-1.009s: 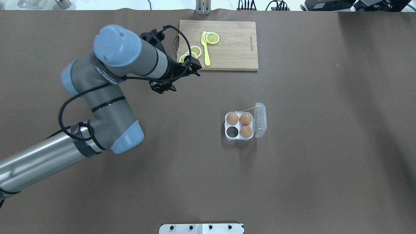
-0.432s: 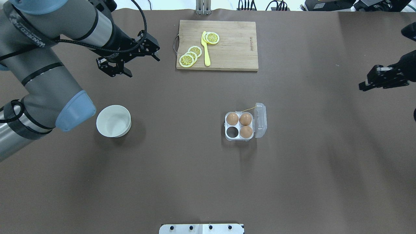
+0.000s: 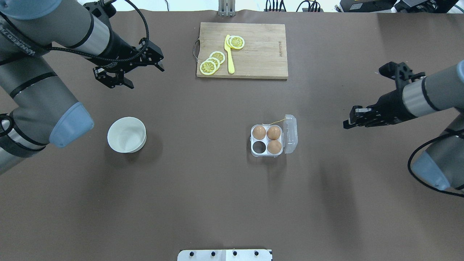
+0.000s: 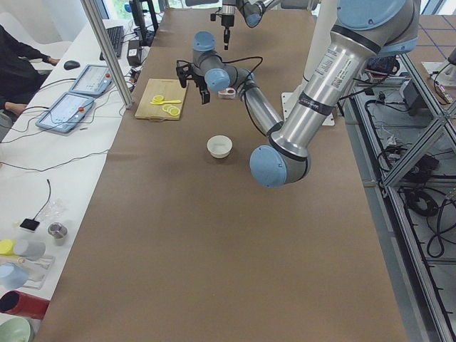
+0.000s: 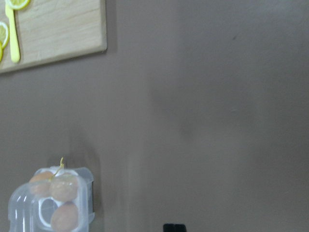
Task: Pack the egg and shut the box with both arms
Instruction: 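Push the open clear lid over the egg box with the right gripper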
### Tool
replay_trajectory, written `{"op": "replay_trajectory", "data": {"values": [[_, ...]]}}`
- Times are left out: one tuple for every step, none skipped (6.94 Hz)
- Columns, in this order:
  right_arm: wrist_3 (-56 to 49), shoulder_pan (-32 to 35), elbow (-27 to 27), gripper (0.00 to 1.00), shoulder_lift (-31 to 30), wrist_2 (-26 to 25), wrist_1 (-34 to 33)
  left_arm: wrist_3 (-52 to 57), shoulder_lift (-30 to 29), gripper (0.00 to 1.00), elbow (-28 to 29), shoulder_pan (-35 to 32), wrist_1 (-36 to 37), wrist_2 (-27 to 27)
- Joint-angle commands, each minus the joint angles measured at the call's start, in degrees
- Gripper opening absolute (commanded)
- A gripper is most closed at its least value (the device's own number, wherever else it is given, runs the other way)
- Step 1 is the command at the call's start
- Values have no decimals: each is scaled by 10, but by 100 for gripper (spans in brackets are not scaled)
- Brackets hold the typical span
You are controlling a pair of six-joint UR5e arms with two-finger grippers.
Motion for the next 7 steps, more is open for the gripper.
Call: {"op": "replay_trajectory", "data": {"values": [[38, -63, 3, 0, 32, -58, -2, 5, 5, 98, 3, -1, -1, 0], [39, -72, -2, 0, 35, -72, -6, 5, 5, 98, 3, -1, -2, 0], [38, -87, -16, 0, 45, -88, -7, 5, 6, 98, 3, -1, -2, 0], [39, -89, -30, 0, 83, -88, -21, 5, 7, 98, 3, 0, -2, 1], [58, -92, -29, 0, 97, -87, -25, 5, 7, 98, 10, 0, -10, 1], [73, -99, -26, 0, 111, -87, -26, 5, 8, 98, 16, -1, -20, 1], [88, -108, -32, 0, 136, -88, -27, 5, 9, 98, 17, -1, -20, 1]]}}
